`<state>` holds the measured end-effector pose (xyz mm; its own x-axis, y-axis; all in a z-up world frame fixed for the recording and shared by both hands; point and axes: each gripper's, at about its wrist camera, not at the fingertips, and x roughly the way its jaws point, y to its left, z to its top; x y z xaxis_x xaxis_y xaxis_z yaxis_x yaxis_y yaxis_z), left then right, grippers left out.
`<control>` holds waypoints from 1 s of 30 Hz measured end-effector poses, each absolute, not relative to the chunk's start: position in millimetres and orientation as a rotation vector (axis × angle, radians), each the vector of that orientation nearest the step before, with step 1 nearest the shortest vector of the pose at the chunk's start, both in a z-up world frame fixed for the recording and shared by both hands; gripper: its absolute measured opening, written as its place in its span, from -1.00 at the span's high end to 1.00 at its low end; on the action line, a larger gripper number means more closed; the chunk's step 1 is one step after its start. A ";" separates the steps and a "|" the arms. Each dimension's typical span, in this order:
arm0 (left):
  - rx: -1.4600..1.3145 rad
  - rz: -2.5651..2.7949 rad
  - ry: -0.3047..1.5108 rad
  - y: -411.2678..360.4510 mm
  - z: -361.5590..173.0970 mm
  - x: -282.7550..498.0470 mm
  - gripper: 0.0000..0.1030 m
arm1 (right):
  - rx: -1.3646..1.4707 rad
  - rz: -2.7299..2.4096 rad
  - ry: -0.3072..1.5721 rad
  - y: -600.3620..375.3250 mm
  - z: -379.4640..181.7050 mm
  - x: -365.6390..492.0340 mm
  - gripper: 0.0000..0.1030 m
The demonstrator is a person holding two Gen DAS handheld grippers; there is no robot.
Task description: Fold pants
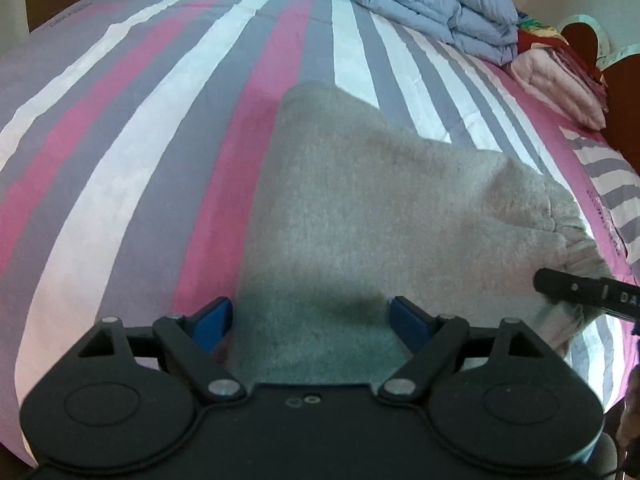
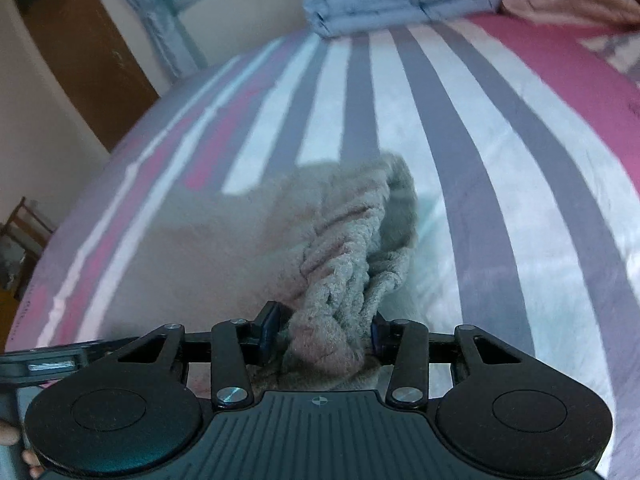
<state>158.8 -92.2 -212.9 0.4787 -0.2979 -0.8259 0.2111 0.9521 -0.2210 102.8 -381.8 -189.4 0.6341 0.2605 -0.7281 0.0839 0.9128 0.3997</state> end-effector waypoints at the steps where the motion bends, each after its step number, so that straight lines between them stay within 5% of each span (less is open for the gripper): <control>1: -0.096 -0.310 1.028 -91.5 -213.3 159.1 -0.53 | 0.431 0.094 0.892 -383.8 -194.0 103.7 0.05; 12: -0.121 -0.271 1.014 -85.0 -215.8 155.8 -0.54 | 0.410 0.223 0.669 -378.5 -156.7 102.5 0.19; 17: -0.118 -0.274 1.028 -86.3 -219.1 156.2 -0.61 | 0.566 0.132 0.846 -415.2 -219.1 109.5 0.18; 20: -0.114 -0.270 1.033 -86.0 -219.0 158.4 -0.62 | 0.660 0.120 0.853 -427.9 -226.5 102.0 -0.02; 21: -0.122 -0.271 1.034 -84.8 -216.6 159.1 -0.48 | 0.640 0.108 0.855 -427.8 -221.8 101.0 -0.13; 30: -0.092 -0.336 0.927 -92.8 -170.3 173.7 -0.40 | 0.436 0.038 0.702 -407.4 -154.9 85.4 -0.14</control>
